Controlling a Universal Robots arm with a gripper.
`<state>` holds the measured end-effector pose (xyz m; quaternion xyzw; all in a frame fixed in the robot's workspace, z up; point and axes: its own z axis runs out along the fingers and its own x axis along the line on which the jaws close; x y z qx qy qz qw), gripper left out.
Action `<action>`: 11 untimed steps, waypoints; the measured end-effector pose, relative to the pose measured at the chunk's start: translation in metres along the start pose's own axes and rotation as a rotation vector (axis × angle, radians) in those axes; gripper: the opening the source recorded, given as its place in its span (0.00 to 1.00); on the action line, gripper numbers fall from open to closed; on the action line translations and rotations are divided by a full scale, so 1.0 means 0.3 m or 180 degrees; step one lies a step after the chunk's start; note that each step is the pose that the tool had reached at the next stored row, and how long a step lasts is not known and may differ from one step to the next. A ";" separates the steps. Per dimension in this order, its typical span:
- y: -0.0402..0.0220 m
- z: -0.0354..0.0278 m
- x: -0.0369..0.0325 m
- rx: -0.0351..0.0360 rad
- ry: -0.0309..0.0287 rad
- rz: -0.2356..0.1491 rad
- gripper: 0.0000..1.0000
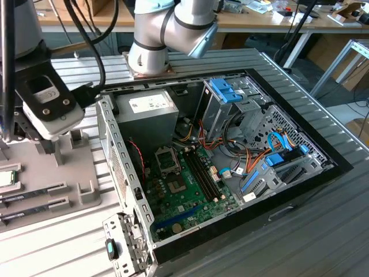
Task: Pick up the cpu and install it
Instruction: 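Reach for the cpu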
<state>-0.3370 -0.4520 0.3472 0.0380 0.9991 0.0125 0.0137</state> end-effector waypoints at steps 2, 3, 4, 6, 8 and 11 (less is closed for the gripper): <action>-0.002 0.021 0.016 0.0000 0.0003 0.0000 0.11; -0.002 0.026 0.018 0.0001 0.0009 0.0000 0.11; -0.002 0.030 0.018 0.0001 0.0017 0.0000 0.11; -0.002 0.036 0.018 0.0006 0.0052 0.0001 0.11; -0.002 0.038 0.019 0.0012 0.0096 0.0002 0.11; 0.001 0.043 0.023 0.0011 0.0096 0.0002 0.11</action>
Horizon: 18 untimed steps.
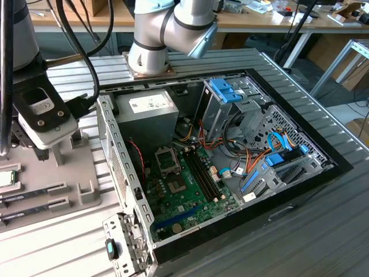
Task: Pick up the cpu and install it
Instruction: 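Reach for the cpu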
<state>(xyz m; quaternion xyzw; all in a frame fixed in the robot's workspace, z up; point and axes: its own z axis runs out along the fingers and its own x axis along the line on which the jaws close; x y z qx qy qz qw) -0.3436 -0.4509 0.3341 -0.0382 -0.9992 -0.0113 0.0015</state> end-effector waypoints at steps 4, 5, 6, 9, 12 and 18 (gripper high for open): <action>0.032 0.017 0.054 0.0000 0.0000 0.0000 0.11; 0.038 0.023 0.075 -0.0002 0.0000 0.0000 0.11; 0.050 0.030 0.092 -0.0004 0.0000 0.0000 0.11; 0.083 0.050 0.125 -0.0005 0.0000 0.0000 0.11; 0.103 0.065 0.147 -0.0005 0.0000 0.0000 0.11; 0.168 0.127 0.217 -0.0005 0.0000 0.0000 0.54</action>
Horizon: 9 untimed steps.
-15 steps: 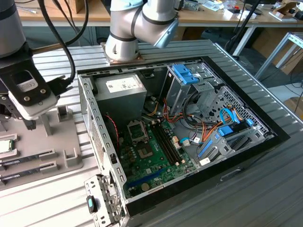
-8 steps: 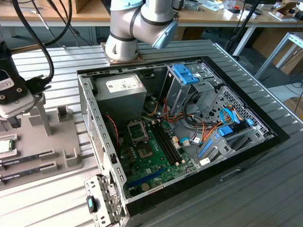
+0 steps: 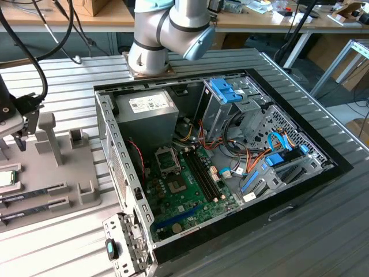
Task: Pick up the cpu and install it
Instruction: 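Reach for the cpu, then pick up the cpu and move it towards the insertion slot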
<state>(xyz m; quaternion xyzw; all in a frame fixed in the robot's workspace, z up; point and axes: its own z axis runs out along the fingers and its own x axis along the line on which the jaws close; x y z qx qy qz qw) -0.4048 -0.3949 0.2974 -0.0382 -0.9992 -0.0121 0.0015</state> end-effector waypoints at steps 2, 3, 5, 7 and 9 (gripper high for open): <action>0.012 0.018 0.028 0.0000 0.0000 0.0000 0.60; 0.015 0.024 0.036 -0.0001 -0.0001 0.0000 0.65; 0.021 0.038 0.048 0.0000 0.0000 0.0000 0.71; 0.022 0.052 0.052 0.0000 0.0000 0.0000 0.78; 0.022 0.064 0.056 0.0000 0.0000 0.0000 0.78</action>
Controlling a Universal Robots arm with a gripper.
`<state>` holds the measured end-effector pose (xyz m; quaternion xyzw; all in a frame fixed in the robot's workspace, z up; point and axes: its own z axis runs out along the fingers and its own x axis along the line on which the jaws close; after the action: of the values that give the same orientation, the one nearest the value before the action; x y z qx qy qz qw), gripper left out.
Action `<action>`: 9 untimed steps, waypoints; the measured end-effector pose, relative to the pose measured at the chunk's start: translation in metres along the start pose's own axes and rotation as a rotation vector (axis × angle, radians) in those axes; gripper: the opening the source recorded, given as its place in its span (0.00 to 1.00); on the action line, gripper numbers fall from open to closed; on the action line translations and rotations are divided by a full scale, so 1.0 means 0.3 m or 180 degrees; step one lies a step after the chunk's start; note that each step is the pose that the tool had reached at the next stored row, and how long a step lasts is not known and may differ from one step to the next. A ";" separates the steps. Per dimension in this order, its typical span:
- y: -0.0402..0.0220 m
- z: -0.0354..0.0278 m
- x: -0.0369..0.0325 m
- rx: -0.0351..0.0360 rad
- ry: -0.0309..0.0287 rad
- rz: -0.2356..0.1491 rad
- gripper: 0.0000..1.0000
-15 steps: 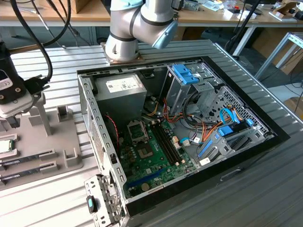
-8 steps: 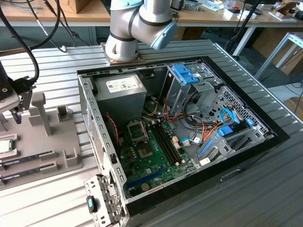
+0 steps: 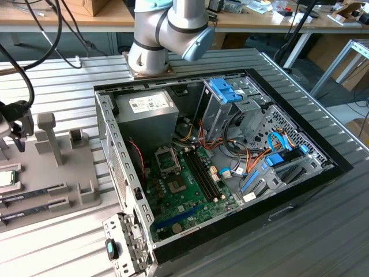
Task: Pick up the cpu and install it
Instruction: 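Pick up the cpu and move it towards the insertion slot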
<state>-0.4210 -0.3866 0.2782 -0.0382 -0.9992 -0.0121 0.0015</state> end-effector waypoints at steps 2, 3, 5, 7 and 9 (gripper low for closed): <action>-0.001 0.015 0.005 0.0000 0.0000 0.0000 0.78; -0.001 0.022 0.008 0.0000 0.0000 0.0000 0.78; -0.002 0.034 0.015 0.0000 0.0000 0.0000 0.78; -0.003 0.054 0.026 0.0000 0.0000 -0.0005 0.78; -0.004 0.067 0.034 0.0000 0.0000 -0.0008 0.78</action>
<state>-0.4314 -0.3866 0.2581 -0.0370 -0.9992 -0.0121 0.0015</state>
